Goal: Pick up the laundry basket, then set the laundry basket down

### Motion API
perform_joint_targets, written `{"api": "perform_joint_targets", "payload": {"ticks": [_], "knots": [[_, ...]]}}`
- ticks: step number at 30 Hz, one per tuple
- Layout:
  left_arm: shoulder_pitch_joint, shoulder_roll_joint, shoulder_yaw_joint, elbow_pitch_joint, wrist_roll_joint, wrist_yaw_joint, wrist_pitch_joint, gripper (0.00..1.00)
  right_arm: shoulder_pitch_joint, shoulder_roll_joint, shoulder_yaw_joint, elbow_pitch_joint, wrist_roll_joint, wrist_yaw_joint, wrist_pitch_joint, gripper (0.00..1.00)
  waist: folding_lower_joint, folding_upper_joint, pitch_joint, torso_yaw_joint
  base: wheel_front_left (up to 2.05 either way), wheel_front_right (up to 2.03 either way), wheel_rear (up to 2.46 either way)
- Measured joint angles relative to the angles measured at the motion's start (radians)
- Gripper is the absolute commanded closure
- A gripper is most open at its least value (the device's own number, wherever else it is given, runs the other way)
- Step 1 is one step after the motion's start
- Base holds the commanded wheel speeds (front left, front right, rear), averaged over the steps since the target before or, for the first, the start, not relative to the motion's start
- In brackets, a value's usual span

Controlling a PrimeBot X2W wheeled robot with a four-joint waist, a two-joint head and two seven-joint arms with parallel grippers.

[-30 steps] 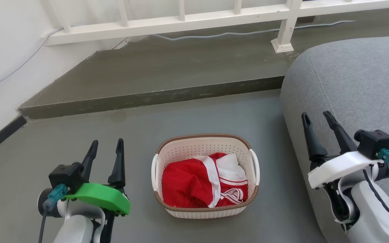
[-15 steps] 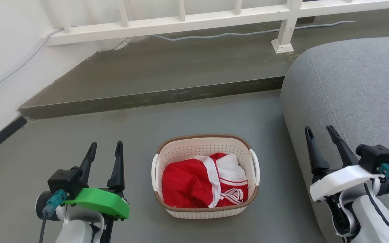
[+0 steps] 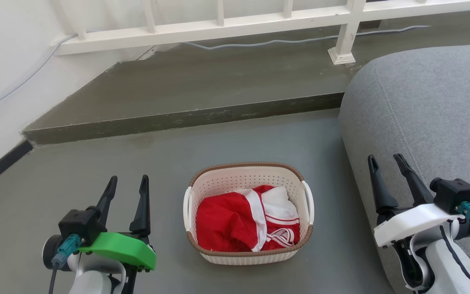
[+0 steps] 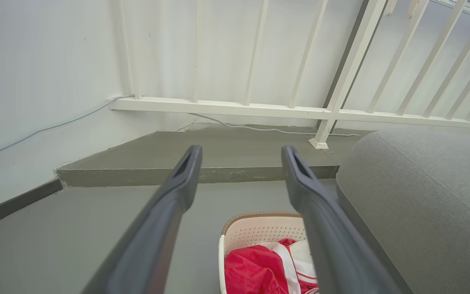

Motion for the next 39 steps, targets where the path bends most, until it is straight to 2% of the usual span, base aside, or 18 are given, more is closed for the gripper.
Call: {"api": "perform_joint_targets", "payload": {"ticks": [9, 10, 19, 39], "knots": [[0.002, -0.001, 0.015, -0.005, 0.005, -0.014, 0.000, 0.00, 0.002, 0.016, -0.017, 0.000, -0.024, 0.014, 0.000, 0.00, 0.0000, 0.0000, -0.002, -0.001, 0.00, 0.00, 0.00], [0.004, -0.001, 0.014, -0.002, -0.001, -0.021, 0.000, 1.00, 0.003, 0.017, -0.018, 0.002, -0.025, 0.017, 0.000, 1.00, 0.0000, 0.0000, -0.002, -0.001, 0.00, 0.00, 0.00], [0.038, -0.006, 0.014, 0.047, -0.018, -0.020, 0.004, 1.00, 0.044, 0.041, -0.016, 0.047, -0.009, 0.017, 0.005, 1.00, 0.0001, 0.0000, -0.003, -0.002, 0.00, 0.00, 0.00], [0.038, -0.007, 0.063, 0.046, -0.298, -0.027, 0.076, 1.00, 0.040, 0.055, -0.087, 0.047, 0.267, 0.027, 0.084, 1.00, 0.0000, 0.0000, -0.010, -0.002, 0.00, 0.00, 0.00]]}}
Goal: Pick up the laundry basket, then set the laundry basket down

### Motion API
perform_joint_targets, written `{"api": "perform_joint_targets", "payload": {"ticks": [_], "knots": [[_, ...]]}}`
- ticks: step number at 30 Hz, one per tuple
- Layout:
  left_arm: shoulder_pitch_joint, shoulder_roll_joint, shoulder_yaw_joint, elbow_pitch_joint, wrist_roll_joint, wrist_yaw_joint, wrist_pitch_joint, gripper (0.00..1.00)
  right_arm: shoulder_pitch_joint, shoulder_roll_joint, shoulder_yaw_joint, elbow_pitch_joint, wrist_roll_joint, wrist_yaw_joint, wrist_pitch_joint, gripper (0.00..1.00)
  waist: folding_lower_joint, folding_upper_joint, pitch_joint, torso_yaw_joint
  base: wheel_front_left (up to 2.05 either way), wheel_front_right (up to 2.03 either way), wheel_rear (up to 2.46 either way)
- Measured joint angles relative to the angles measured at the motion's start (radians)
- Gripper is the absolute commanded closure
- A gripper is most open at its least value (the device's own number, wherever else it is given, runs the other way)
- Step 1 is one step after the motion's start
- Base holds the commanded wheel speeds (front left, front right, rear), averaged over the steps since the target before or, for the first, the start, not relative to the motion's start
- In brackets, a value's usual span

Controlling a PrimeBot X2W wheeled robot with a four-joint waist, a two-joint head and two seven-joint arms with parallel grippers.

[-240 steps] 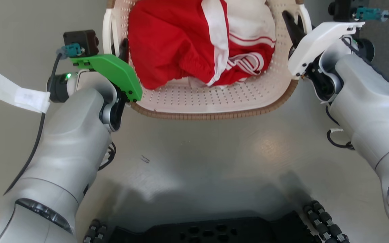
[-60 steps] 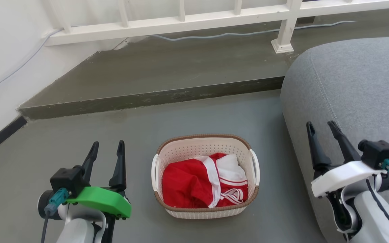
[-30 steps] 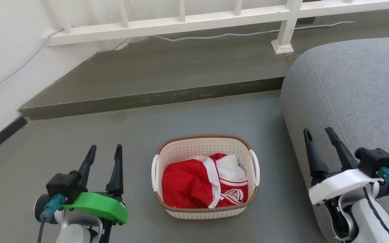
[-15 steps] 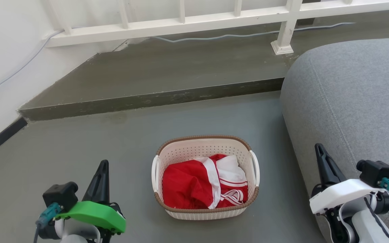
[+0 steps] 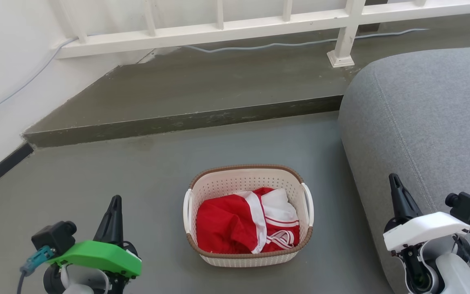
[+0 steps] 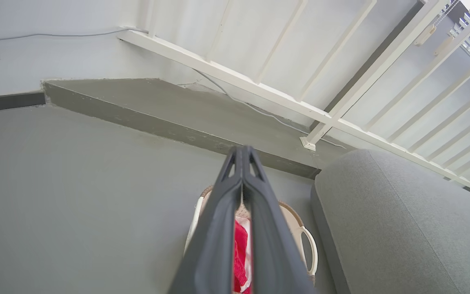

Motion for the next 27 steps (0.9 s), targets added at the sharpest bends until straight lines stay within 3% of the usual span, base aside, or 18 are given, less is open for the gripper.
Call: {"api": "perform_joint_targets", "payload": {"ticks": [27], "knots": [[0.000, 0.000, 0.080, 0.000, -0.326, -0.013, 0.103, 1.00, -0.003, 0.026, -0.093, 0.000, 0.323, 0.023, 0.096, 1.00, 0.0000, 0.0000, -0.008, 0.000, 0.00, 0.00, 0.00]]}}
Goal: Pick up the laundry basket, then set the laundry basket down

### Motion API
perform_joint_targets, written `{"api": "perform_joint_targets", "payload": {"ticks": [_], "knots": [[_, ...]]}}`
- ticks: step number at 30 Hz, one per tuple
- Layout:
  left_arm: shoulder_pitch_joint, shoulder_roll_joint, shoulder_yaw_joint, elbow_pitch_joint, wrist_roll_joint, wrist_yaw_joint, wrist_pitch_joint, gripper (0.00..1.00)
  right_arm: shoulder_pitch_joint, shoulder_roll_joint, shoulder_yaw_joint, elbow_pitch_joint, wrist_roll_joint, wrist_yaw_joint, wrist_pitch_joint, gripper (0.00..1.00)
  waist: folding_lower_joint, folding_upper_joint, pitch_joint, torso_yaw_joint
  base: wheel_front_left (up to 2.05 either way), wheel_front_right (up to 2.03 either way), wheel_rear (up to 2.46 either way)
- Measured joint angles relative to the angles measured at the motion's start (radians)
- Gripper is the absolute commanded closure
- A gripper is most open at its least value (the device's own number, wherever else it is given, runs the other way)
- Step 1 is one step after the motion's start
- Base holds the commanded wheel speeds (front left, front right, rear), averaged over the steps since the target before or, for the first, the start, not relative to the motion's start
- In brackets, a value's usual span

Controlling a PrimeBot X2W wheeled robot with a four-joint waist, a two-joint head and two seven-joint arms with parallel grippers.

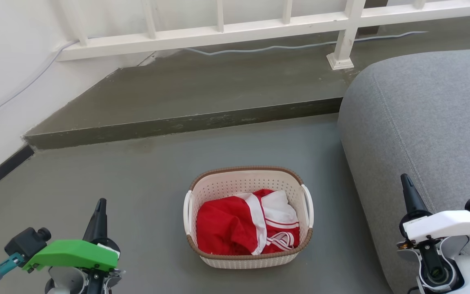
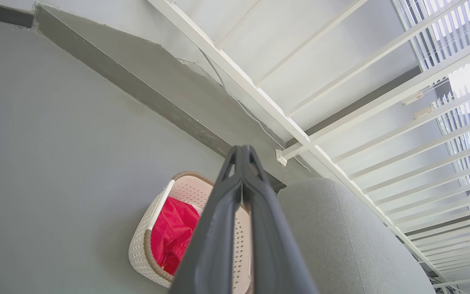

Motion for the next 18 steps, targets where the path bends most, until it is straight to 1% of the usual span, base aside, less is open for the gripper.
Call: {"api": "perform_joint_targets", "payload": {"ticks": [18], "knots": [[-0.001, 0.000, 0.046, 0.000, -0.216, -0.008, 0.061, 1.00, -0.010, 0.022, -0.062, -0.001, 0.214, 0.017, 0.065, 1.00, 0.0000, 0.0000, -0.006, 0.000, 0.00, 0.00, 0.00]]}}
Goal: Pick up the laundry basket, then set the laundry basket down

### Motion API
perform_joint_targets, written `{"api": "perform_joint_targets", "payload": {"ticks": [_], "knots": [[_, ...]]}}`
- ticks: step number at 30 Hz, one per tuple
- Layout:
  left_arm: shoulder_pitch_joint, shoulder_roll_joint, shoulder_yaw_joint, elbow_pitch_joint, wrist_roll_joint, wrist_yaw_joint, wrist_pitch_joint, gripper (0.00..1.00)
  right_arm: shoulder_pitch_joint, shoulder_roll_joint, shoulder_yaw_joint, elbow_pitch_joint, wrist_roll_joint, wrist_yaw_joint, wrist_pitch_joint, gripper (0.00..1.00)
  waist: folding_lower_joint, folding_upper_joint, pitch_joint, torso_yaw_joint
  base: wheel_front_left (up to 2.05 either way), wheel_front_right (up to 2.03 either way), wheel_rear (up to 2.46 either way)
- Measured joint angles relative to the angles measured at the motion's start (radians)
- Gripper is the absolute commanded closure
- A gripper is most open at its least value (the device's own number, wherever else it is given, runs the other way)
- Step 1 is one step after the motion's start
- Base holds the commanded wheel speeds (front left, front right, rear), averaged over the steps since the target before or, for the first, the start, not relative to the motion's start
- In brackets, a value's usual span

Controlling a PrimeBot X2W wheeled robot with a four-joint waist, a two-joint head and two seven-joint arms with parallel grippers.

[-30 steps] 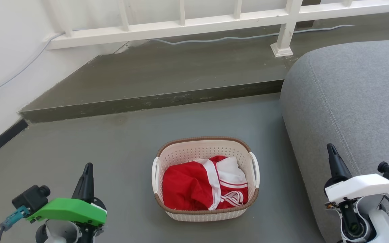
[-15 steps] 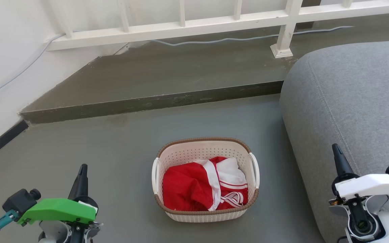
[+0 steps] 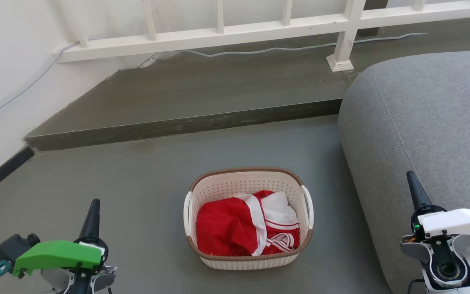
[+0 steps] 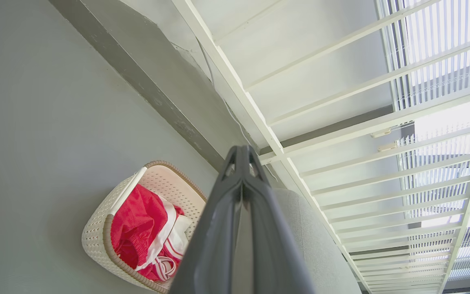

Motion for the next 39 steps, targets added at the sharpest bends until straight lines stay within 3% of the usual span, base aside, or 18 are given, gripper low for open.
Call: {"api": "perform_joint_targets", "payload": {"ticks": [33, 39], "knots": [[-0.001, 0.000, 0.092, -0.001, -0.390, -0.019, 0.107, 1.00, -0.011, 0.030, -0.106, -0.002, 0.385, 0.022, 0.109, 1.00, 0.0000, 0.0000, -0.010, 0.000, 0.00, 0.00, 0.00], [-0.001, 0.000, 0.093, -0.001, -0.400, -0.022, 0.107, 1.00, -0.014, 0.030, -0.109, -0.003, 0.394, 0.025, 0.114, 1.00, 0.0000, 0.0000, -0.010, 0.000, 0.00, 0.00, 0.00]]}}
